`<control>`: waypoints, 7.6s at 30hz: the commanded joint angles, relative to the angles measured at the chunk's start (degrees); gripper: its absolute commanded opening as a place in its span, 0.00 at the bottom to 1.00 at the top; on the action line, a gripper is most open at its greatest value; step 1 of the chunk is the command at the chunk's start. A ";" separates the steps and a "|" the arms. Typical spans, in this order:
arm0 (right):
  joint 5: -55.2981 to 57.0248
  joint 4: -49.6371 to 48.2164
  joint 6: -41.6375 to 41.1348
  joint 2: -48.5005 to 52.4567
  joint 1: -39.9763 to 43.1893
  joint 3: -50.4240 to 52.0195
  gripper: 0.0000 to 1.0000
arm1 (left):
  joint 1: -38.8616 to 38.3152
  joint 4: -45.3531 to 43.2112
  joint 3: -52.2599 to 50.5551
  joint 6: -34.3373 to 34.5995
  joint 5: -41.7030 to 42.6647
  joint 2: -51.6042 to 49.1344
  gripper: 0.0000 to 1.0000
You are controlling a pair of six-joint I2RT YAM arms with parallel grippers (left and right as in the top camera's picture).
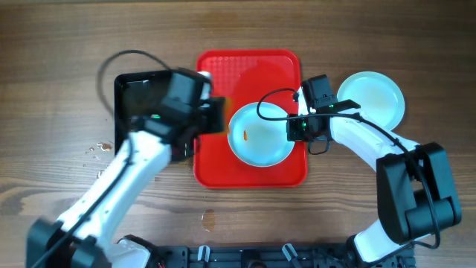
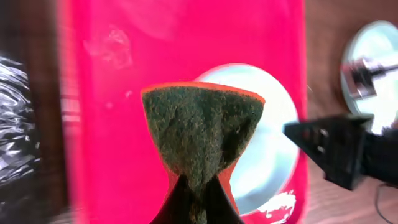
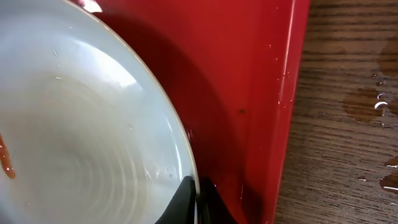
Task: Clean dirty plates on tray and stack at the side
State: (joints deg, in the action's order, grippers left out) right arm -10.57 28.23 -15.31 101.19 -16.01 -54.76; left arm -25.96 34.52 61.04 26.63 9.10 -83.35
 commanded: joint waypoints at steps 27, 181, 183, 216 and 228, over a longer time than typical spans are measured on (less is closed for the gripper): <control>0.26 2.69 -1.77 0.59 -0.15 1.53 0.04 | -11.06 -3.21 -0.37 5.07 -27.39 -22.40 0.04; -17.09 3.45 -5.27 -16.26 40.52 -1.44 0.36 | 17.22 0.98 -9.49 -0.92 -21.14 -6.34 1.00; -22.47 4.50 -3.08 -18.78 39.23 -1.44 0.36 | 17.22 0.98 -9.49 -0.94 -21.14 -6.34 1.00; -10.51 12.52 -0.24 -61.33 -4.28 -1.51 1.00 | 17.22 0.98 -9.49 -0.92 -21.14 -6.34 1.00; 1.36 14.58 15.96 -77.11 -2.73 2.82 1.00 | 17.22 0.98 -9.49 -0.92 -21.14 -6.34 1.00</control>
State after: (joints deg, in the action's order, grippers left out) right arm -14.90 43.66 -4.80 27.75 -20.05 -55.40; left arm -8.97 35.59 51.46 26.00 -12.10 -89.78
